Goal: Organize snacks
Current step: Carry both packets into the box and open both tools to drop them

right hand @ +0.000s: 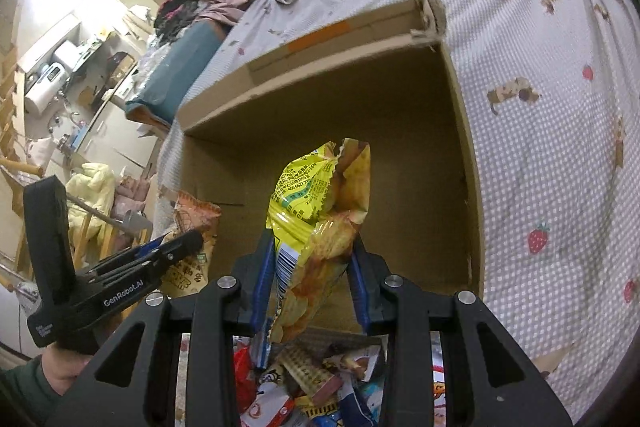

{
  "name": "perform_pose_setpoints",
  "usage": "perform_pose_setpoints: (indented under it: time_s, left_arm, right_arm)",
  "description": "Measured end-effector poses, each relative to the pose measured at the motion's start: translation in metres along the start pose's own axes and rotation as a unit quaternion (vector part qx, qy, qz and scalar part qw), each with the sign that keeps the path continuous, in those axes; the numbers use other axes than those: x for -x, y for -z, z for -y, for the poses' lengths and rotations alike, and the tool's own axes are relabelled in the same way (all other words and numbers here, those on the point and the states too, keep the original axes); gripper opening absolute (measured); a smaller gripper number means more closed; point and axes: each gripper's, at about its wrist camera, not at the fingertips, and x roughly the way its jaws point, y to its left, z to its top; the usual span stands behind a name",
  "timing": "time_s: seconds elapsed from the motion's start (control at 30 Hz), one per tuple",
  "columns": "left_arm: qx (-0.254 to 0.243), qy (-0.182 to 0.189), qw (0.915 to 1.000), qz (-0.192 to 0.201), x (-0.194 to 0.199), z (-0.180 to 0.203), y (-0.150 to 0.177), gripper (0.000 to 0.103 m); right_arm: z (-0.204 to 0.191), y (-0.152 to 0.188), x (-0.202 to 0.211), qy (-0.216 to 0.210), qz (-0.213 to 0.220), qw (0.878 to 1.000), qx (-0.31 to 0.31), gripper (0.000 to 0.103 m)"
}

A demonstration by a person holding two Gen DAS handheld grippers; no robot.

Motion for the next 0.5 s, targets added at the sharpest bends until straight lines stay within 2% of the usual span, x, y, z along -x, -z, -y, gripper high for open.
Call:
perform_pose_setpoints:
  time_s: [0.27, 0.5]
  left_arm:
    - [-0.016, 0.005, 0.9998, 0.009, -0.006, 0.008, -0.002, 0.019]
    - [-0.005, 0.003, 1.0, 0.003, -0.013, 0.004, -0.005, 0.019]
  right_arm:
    - [0.001, 0.001, -0.013, 0.006, -0.019, 1.0, 0.004, 0.035]
    - [-0.002, 0.002, -0.02, 0.017, -0.027, 0.999, 0.007, 0.035]
